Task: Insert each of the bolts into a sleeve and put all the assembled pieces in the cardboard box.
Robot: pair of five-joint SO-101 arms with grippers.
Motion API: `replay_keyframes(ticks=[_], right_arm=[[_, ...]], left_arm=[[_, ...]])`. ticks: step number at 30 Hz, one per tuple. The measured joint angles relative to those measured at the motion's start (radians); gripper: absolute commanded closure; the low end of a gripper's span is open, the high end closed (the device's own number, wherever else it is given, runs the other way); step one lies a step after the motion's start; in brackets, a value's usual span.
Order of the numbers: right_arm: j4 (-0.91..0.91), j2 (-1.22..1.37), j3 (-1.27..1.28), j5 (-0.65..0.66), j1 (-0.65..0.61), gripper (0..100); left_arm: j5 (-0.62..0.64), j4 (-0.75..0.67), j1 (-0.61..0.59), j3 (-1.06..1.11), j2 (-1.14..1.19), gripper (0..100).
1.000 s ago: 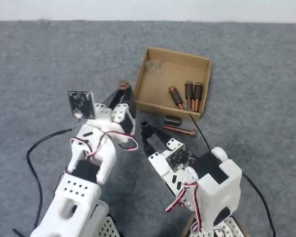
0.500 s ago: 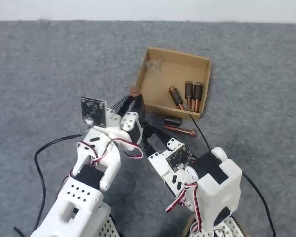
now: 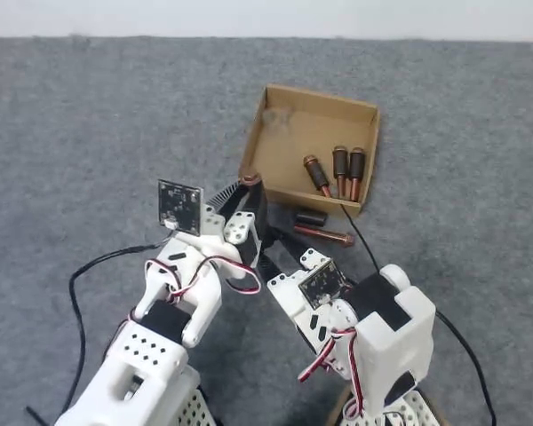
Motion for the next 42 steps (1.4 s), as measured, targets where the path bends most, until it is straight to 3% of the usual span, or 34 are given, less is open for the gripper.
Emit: replay_keyframes(ticks=[9, 42], right_arm=[[0.0, 0.0, 0.0, 0.0, 0.0, 99.1], [-0.069, 0.002, -0.015, 0.0, 0.052, 99.1]], left_arm=[[-0.057, 0.0, 0.012, 0.017, 0.0, 99], [-0.058, 0.037, 0.066, 0.11, -0.029, 99]])
